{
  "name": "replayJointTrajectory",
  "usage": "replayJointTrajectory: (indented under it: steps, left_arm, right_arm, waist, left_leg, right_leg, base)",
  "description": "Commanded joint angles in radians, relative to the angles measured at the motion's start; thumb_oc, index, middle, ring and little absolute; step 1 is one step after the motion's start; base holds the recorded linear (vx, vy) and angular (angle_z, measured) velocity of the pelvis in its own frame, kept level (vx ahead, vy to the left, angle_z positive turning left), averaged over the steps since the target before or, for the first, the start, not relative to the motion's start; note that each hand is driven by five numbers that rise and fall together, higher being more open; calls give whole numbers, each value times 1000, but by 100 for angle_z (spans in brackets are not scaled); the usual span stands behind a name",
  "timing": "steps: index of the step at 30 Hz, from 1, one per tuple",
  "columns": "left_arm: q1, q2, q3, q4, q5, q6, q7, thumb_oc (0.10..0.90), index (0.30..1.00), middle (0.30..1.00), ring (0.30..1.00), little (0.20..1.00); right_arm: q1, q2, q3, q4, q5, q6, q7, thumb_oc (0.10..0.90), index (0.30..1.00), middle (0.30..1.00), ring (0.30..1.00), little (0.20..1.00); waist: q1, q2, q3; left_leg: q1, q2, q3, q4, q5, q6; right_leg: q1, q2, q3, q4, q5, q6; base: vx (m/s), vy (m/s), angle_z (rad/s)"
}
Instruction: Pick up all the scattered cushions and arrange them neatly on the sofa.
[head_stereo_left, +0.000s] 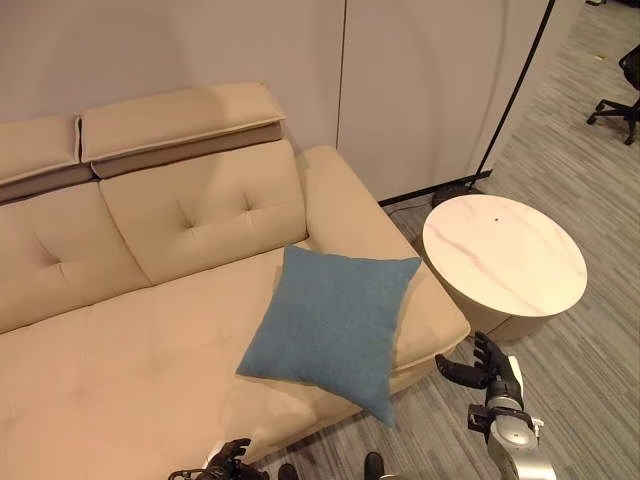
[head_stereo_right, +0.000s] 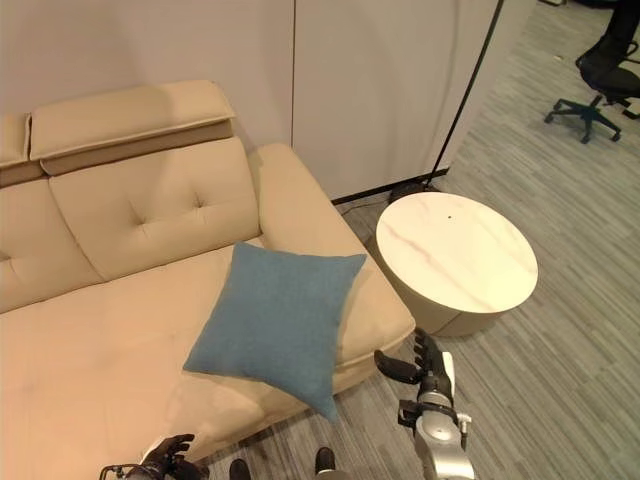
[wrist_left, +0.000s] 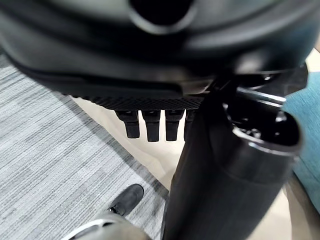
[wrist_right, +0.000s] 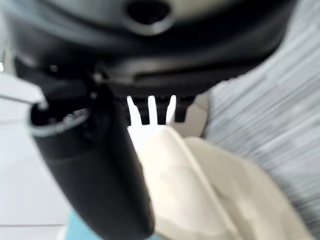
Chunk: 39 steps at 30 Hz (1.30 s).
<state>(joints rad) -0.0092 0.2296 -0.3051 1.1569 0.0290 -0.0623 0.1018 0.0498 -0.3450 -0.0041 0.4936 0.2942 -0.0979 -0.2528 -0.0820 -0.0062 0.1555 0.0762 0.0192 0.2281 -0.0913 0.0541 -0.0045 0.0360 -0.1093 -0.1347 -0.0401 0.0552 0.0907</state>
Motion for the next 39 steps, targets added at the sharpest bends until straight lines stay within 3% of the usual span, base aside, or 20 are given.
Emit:
replayJointTrajectory:
  steps: [1,8,17,21,32,39]
  left_arm:
    - [-44,8,-3,20,29,-24,10,800,900,900,900,900]
    - [-41,21,-7,9,29,-25,8,800,900,900,900,900]
    - [-43,41,3,-10,-1,-39,30,800,900,900,900,900]
    - [-75,53,41,-65,-93,-58,61,800,900,900,900,900]
    - [-200,121,140,-505,-404,-195,160,800,900,900,900,900]
    - [-310,138,133,-564,-441,-218,182,800,900,900,900,900]
  right_arm:
    - [-73,-25,-1,-64,94,-106,19,800,900,900,900,900]
    - [-139,12,71,-11,188,-110,57,800,900,900,900,900]
    - [-228,27,155,73,151,-101,61,800,900,900,900,900]
    - [-267,34,175,120,129,-99,45,800,900,900,900,900]
    - [-296,73,208,109,114,-108,28,800,900,900,900,900]
    - [-318,74,224,98,109,-109,30,800,900,900,900,900]
  waist:
    - [25,-21,-11]
    - [61,-26,10]
    - [104,-13,59]
    - [119,-6,85]
    - [128,2,116]
    - [115,-6,132]
  left_leg:
    - [8,4,-16,17,-102,-15]
    - [-21,1,-32,34,-103,-17]
    - [-101,-4,-59,67,-95,-21]
    - [-158,-6,-80,89,-88,-24]
    - [-251,-14,-99,102,-69,-33]
    - [-297,-16,-90,122,-72,-34]
  right_leg:
    - [-57,-75,-35,88,-32,102]
    - [-54,-83,-68,72,-35,100]
    - [-82,-98,-109,65,-37,94]
    - [-115,-109,-131,71,-33,89]
    - [-188,-129,-152,75,-16,88]
    - [-224,-132,-137,75,-2,88]
  base:
    - [0,0,0]
    - [-9,-6,10]
    - [-48,2,18]
    - [-79,-11,11]
    - [-11,1,12]
    - [6,27,-4]
